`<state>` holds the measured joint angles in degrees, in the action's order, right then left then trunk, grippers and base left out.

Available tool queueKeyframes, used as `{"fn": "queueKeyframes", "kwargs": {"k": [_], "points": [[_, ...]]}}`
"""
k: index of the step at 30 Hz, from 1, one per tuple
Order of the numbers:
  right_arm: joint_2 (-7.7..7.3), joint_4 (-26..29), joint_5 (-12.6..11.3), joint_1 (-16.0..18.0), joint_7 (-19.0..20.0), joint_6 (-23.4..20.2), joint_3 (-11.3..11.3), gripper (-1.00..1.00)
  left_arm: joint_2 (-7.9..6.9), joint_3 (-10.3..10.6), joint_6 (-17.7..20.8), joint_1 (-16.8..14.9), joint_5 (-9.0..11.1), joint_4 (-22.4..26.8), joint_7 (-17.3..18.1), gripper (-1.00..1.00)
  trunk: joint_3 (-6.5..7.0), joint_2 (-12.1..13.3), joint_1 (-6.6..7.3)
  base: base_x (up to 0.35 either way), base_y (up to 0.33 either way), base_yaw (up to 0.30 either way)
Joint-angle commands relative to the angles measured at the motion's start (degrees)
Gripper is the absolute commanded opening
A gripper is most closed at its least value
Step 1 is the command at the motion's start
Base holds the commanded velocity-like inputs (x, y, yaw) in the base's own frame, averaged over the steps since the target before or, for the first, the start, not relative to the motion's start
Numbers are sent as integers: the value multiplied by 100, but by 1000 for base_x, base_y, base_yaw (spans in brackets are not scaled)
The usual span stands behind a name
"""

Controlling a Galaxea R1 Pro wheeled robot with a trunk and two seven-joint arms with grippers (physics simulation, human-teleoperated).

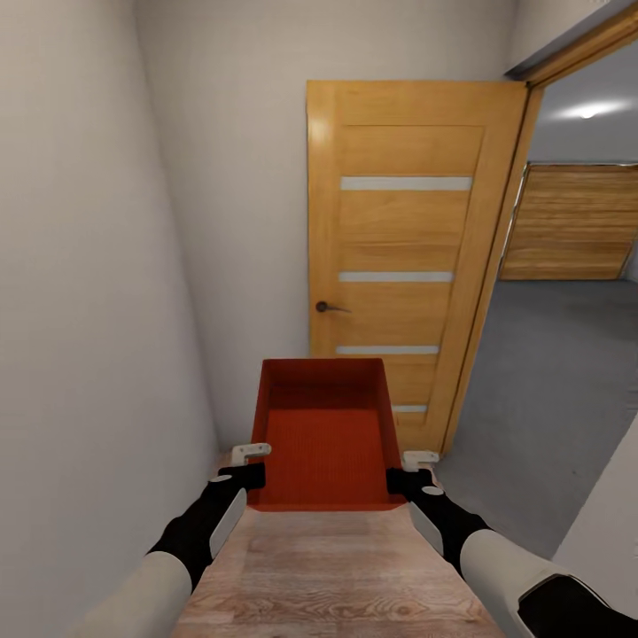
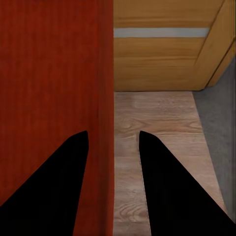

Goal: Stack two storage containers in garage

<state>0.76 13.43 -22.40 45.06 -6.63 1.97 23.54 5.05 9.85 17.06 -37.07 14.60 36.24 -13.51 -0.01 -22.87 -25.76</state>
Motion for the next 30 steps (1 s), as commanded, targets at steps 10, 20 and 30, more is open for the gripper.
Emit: {"fn": "queueKeyframes", "kwargs": {"k": [10,20,30], "points": [[-33,-16,-64,3,-57,23,-60,-100,-13,8,43,-2,-80,56,-91,-100,-2,-5,-2,0,0,-236],[-33,-16,-55,3,-58,23,-60,-100,-13,0,43,-2,-80,58,-91,-100,-2,-5,-2,82,68,-243],[-33,-16,-49,3,-58,23,-60,-100,-13,-1,43,-2,-80,58,-91,-100,-2,-5,-2,235,202,-243]]}}
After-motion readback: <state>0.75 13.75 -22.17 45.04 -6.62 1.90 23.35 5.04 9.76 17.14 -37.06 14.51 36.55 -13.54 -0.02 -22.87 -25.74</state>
